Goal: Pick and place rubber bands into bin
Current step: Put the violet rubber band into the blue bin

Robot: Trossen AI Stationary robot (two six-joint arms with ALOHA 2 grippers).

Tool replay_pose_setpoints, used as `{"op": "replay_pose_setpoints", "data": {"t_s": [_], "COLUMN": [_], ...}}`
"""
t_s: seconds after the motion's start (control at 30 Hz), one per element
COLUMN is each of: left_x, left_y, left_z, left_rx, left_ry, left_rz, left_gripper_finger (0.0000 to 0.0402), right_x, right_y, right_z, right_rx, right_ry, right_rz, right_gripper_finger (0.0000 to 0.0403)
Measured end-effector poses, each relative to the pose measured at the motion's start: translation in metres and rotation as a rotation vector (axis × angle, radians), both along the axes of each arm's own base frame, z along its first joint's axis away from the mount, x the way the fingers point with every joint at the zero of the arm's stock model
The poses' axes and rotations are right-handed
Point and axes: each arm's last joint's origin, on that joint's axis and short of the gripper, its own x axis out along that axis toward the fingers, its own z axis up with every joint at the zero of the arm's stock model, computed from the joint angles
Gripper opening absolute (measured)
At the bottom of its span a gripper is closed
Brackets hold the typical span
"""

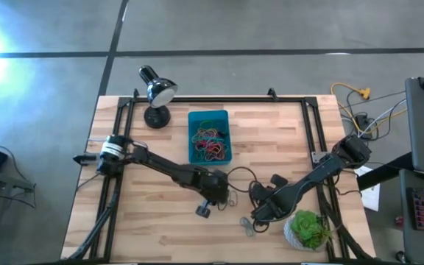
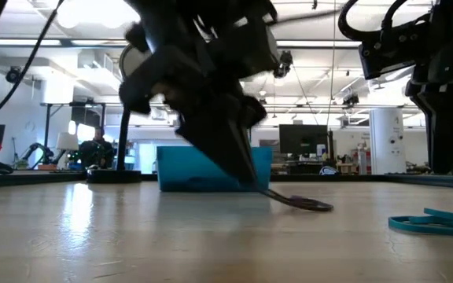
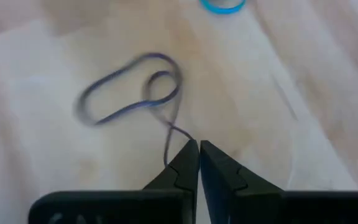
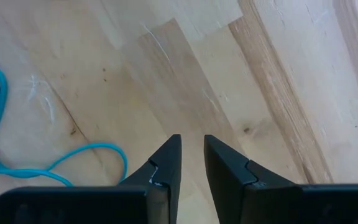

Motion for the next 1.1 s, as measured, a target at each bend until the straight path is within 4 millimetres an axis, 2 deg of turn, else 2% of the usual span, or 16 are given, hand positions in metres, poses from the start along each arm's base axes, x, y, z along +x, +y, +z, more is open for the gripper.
{"op": "replay_pose_setpoints", "data": {"t_s": [0.37, 0.77, 0.93, 1.1], "left_x": [-0.022, -0.043, -0.053, -0.061], "left_y": [0.013, 0.037, 0.059, 0.097], "left_z": [0.056, 0.115, 0.135, 0.145], "left_rx": [0.178, 0.570, 0.679, 0.699], "left_ry": [-0.105, -0.291, -0.322, -0.293], "left_rz": [0.117, 0.349, 0.429, 0.529], "left_gripper_finger": [0.0000, 0.0000, 0.0000, 0.0000], "right_x": [0.000, 0.001, 0.001, 0.001], "right_y": [-0.001, -0.001, -0.001, -0.001], "right_z": [-0.001, -0.001, 0.000, 0.000], "right_rx": [-0.029, -0.032, -0.033, -0.054], "right_ry": [-0.021, -0.026, -0.029, -0.044], "right_rz": [0.005, 0.005, 0.006, 0.007], "right_gripper_finger": [0.0063, 0.0063, 0.0063, 0.0063]}}
